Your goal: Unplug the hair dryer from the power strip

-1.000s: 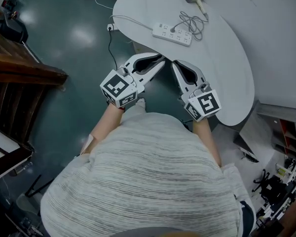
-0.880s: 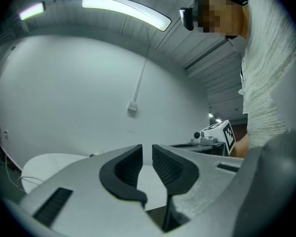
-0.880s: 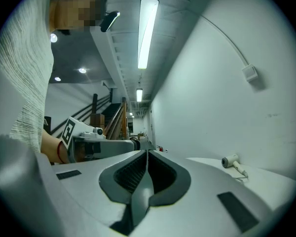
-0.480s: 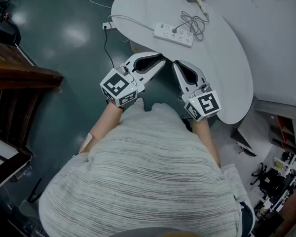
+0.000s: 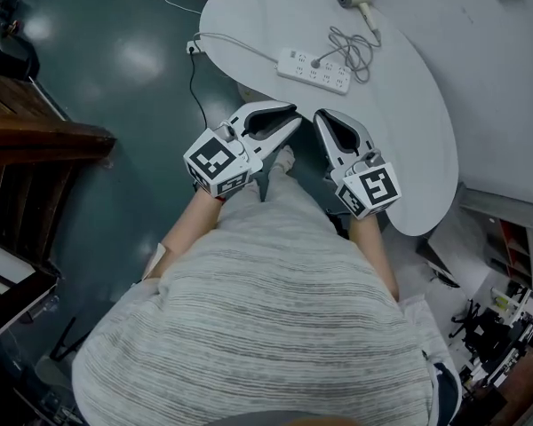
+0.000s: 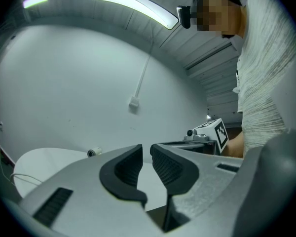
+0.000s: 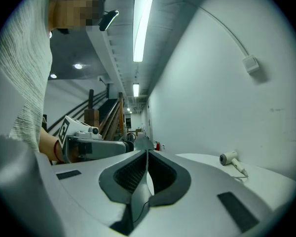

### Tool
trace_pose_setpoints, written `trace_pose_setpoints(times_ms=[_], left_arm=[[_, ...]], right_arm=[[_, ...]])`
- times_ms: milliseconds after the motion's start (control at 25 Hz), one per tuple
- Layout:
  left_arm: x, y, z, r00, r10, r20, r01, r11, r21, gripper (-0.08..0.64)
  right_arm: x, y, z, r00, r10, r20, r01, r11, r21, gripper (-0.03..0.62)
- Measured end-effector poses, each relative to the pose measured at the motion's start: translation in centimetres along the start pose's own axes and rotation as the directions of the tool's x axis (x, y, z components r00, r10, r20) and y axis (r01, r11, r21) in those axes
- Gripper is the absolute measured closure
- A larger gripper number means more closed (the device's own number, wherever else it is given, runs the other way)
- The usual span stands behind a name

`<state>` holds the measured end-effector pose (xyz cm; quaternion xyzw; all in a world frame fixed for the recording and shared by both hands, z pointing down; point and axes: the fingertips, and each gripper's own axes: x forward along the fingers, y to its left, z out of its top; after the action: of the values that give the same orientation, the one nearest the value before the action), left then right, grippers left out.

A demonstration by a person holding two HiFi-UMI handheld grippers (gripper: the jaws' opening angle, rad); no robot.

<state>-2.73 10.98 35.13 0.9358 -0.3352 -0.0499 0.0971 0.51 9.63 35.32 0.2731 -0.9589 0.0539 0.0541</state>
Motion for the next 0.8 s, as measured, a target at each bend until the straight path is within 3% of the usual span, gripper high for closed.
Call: trace_pose_setpoints(times_ms=[480, 800], left_arm=[[7.7, 7.2, 0.1, 0.999, -0.008, -0.05, 0.008, 1.0, 0.003, 0.494], [12.5, 9.6, -0.7, 0.99, -0.049, -0.132, 0.056, 0.997, 0.054, 0.494]], right_arm=[[4.7, -9.5, 0.3, 1.0, 0.012, -0.016, -0.012, 1.0, 0.009, 0.565], [6.0, -14.8, 0.5, 1.0, 0.0, -0.011, 0.001, 0.999, 0.04, 0.565]])
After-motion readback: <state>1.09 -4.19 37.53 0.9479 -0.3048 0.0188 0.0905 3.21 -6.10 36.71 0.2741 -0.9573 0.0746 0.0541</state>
